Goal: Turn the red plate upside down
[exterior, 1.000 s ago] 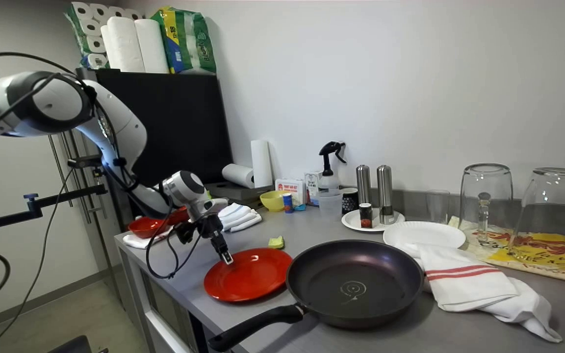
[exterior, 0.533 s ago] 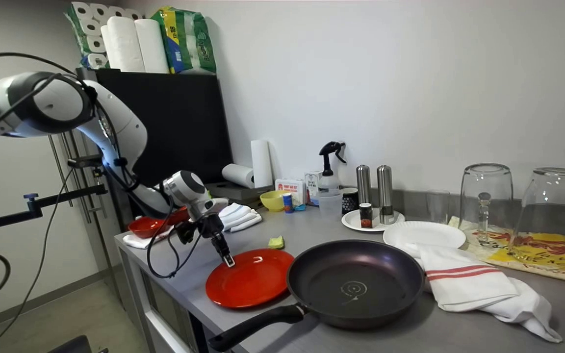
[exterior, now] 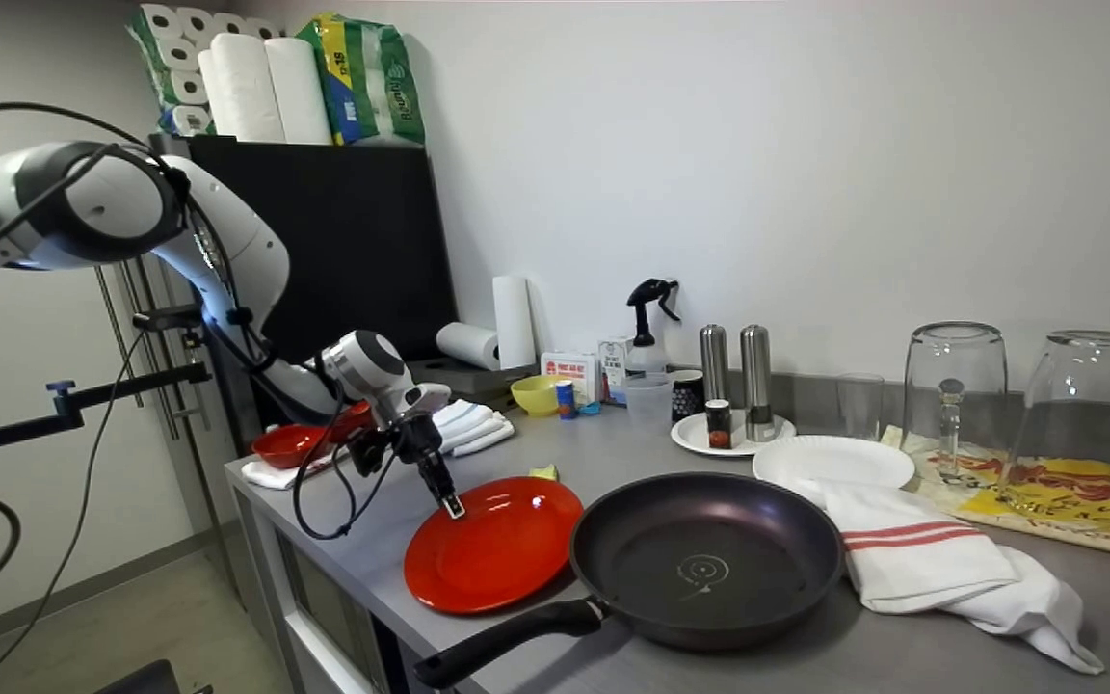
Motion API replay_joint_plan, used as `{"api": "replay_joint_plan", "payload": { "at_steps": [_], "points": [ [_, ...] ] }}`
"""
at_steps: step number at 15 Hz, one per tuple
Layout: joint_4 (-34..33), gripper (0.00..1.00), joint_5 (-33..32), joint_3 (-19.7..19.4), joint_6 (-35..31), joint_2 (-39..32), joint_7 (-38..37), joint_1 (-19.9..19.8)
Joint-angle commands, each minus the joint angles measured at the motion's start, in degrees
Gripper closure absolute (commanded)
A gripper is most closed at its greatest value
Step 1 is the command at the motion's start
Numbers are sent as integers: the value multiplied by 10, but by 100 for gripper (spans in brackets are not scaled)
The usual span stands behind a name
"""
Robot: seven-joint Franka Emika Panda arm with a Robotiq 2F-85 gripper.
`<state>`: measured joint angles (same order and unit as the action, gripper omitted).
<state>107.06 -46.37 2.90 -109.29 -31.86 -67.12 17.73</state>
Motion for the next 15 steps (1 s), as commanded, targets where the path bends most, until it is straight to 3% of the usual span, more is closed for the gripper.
{"api": "replay_joint_plan", "payload": {
  "at_steps": [1, 15],
  "points": [
    [-9, 93, 5, 4, -7, -11, 2, -5],
    [-41, 94, 52, 25, 1, 55, 26, 1]
  ]
}}
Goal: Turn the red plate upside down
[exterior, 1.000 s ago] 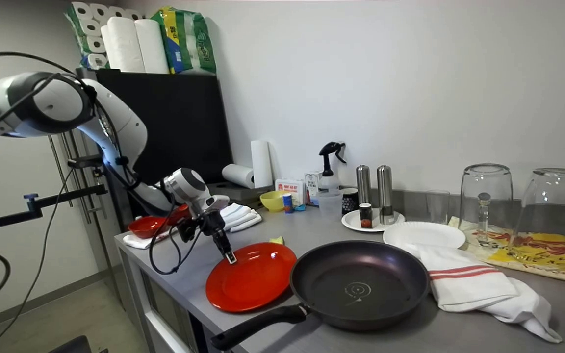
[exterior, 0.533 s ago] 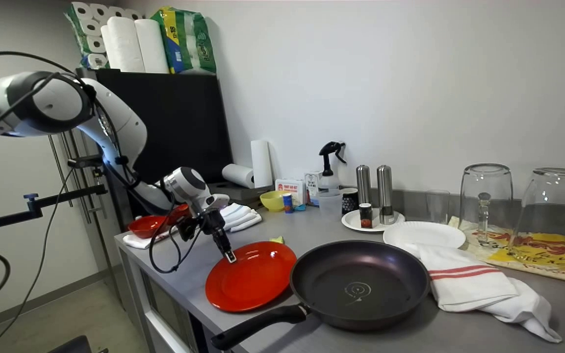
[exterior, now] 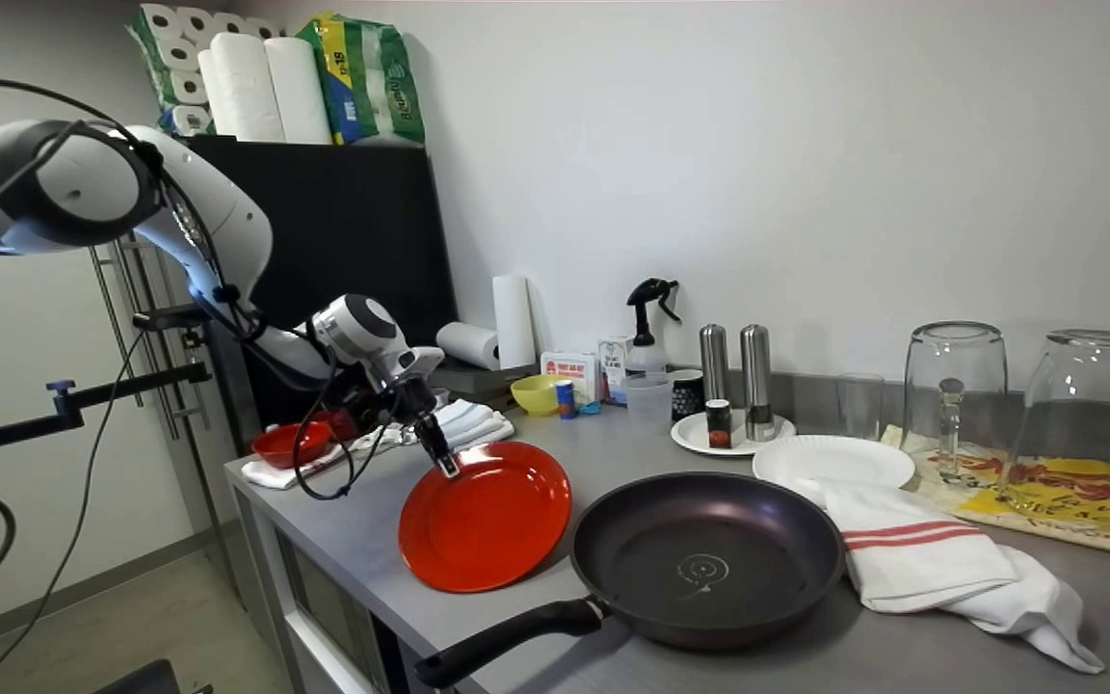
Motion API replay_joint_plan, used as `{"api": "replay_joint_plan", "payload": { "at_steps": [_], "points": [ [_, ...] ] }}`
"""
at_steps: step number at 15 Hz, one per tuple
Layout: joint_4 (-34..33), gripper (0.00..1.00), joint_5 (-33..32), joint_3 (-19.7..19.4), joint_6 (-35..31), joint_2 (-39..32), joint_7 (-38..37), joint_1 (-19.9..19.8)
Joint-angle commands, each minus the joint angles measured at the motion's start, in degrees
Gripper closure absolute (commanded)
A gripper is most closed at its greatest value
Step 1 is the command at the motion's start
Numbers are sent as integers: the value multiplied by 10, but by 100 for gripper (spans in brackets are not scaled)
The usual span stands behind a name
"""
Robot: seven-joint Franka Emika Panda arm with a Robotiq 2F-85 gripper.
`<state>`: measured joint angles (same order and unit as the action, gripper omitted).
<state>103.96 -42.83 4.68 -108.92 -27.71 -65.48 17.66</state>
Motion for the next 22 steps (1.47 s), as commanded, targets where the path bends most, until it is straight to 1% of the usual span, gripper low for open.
{"api": "replay_joint_plan", "payload": {
  "at_steps": [1, 6, 11, 16, 22],
  "points": [
    [-12, 95, 17, 10, -5, 17, 12, 2],
    [-17, 95, 28, 23, -14, 40, 20, 2],
    [-18, 95, 73, 30, -29, 76, 40, -3],
    [-27, 95, 102, 31, -50, 110, 46, 1],
    [-35, 95, 154, 35, -82, 137, 76, -2]
  ]
}}
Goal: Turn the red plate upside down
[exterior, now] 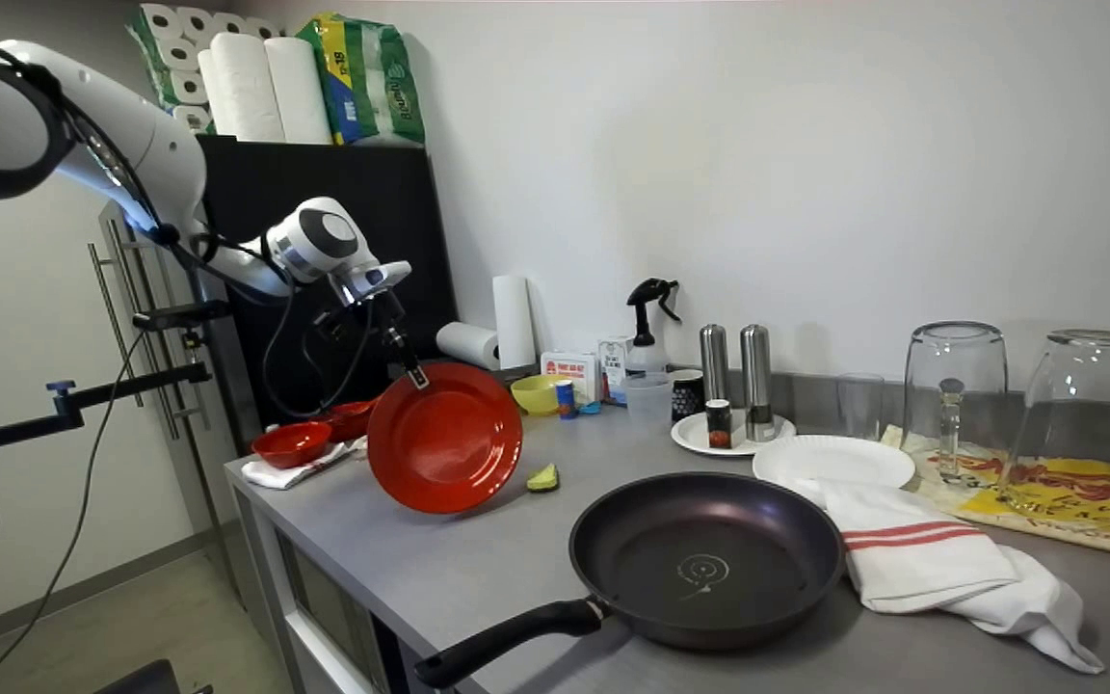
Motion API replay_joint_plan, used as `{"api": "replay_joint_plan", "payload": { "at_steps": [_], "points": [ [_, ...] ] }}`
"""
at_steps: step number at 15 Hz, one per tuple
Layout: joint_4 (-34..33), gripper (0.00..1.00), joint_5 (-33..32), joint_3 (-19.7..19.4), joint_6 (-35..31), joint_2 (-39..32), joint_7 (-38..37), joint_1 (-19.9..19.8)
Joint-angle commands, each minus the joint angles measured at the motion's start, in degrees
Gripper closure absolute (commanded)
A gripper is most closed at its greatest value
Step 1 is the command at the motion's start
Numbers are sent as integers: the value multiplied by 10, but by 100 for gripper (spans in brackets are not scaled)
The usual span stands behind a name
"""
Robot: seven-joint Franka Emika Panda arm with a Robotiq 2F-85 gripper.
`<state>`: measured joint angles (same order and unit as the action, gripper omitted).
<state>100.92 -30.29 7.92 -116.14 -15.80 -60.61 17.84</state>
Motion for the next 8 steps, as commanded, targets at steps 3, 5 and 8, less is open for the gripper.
{"api": "replay_joint_plan", "payload": {
  "at_steps": [3, 5, 8],
  "points": [
    [1, 95, 90, 11, -43, 27, 65, -14],
    [0, 95, 147, 15, -59, 25, 101, -20],
    [1, 95, 217, 18, -70, 20, 151, -26]
  ]
}}
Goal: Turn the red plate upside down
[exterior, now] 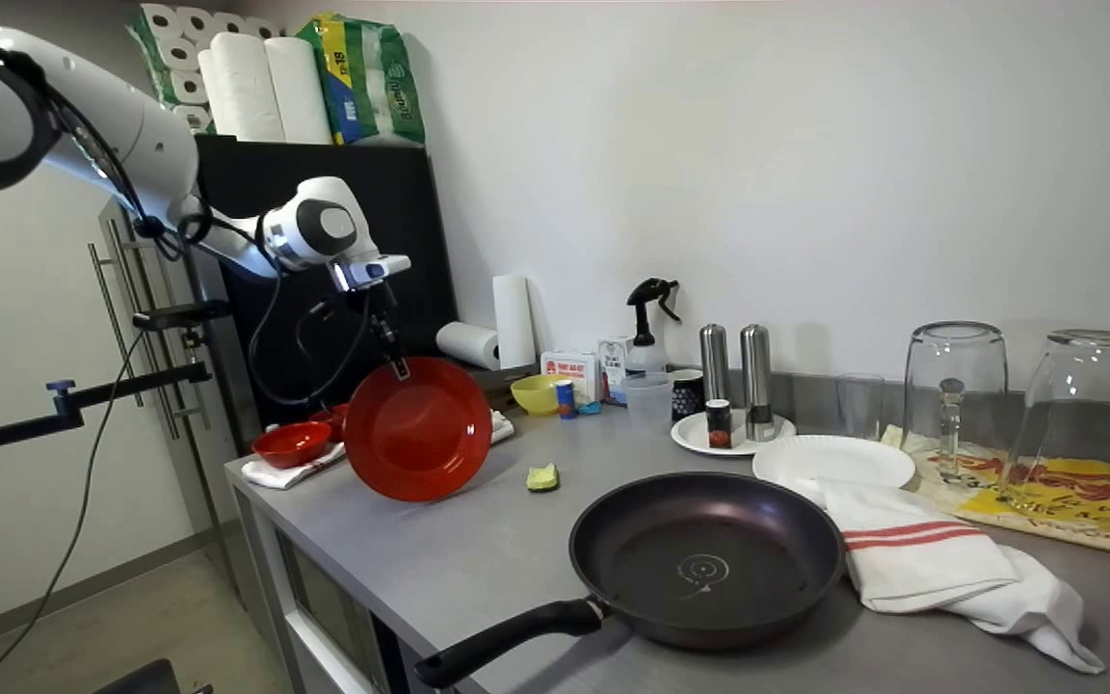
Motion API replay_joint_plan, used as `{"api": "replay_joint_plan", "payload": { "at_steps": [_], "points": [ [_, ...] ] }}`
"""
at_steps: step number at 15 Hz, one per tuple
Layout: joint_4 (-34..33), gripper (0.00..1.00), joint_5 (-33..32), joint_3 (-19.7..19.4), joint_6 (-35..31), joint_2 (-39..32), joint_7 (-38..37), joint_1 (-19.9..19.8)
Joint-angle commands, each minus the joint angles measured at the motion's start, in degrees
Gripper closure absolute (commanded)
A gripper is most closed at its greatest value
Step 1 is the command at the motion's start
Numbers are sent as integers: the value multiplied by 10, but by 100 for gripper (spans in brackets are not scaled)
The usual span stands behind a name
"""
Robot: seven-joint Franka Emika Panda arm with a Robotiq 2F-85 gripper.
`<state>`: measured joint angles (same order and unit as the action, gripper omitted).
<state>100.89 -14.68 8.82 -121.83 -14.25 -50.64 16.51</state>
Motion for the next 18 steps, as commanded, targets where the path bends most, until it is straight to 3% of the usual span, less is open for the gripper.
{"api": "replay_joint_plan", "payload": {
  "at_steps": [1, 8, 13, 18],
  "points": [
    [2, 95, 80, 9, -17, 4, 67, -14],
    [-8, 95, 243, 23, -18, 1, 214, -31],
    [-2, 95, 311, 20, -10, -5, 270, -37],
    [8, 95, 411, 23, 17, -12, 366, -71]
  ]
}}
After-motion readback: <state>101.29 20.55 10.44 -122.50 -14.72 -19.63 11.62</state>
